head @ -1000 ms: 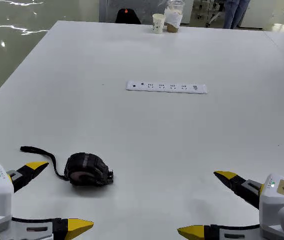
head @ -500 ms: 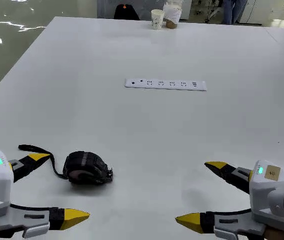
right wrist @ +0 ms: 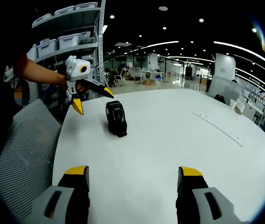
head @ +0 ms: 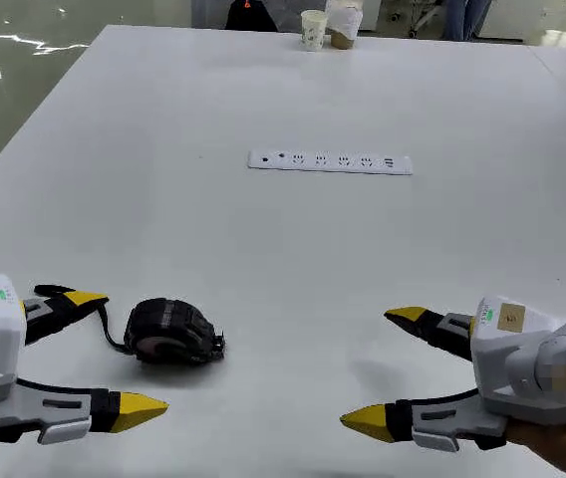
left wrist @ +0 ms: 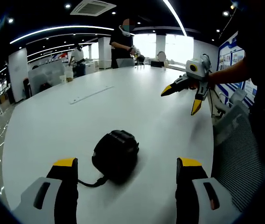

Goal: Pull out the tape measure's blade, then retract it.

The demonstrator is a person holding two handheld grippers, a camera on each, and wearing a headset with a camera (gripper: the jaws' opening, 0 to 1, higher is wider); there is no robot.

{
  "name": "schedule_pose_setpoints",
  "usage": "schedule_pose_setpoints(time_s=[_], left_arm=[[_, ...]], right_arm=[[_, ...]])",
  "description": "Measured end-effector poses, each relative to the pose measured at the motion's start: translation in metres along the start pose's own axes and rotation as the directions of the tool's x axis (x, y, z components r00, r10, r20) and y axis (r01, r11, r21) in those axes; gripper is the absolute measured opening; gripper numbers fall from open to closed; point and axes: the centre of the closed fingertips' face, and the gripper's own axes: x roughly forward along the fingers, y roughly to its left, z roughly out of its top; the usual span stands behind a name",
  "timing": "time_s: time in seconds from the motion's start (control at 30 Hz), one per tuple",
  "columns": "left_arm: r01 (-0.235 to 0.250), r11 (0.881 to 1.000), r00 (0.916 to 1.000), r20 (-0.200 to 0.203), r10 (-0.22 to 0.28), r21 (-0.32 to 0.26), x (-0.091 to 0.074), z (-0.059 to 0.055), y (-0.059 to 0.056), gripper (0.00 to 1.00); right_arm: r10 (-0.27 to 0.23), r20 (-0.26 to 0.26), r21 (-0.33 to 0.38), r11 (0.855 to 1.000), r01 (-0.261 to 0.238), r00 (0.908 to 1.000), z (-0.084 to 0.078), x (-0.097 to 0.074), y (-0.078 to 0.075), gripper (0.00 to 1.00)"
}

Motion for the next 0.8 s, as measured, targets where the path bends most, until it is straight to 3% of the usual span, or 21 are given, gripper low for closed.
schedule_pose_setpoints(time_s=[0.47,0.8], left_arm=[[0.065,0.995,0.997,-0.047,-0.061,0.082,0.007,0.003,0.01,0.68],[0.126,0.984,0.9881,-0.104,-0.114,0.127,0.011,0.0,0.015,0.58]], right_arm=[[0.094,-0.019,-0.076,0.993,-0.095,0.9954,0.008,0.023,0.0,0.63],[0.149,-0.048,-0.135,0.979,-0.154,0.9877,0.01,0.04,0.0,0.56]])
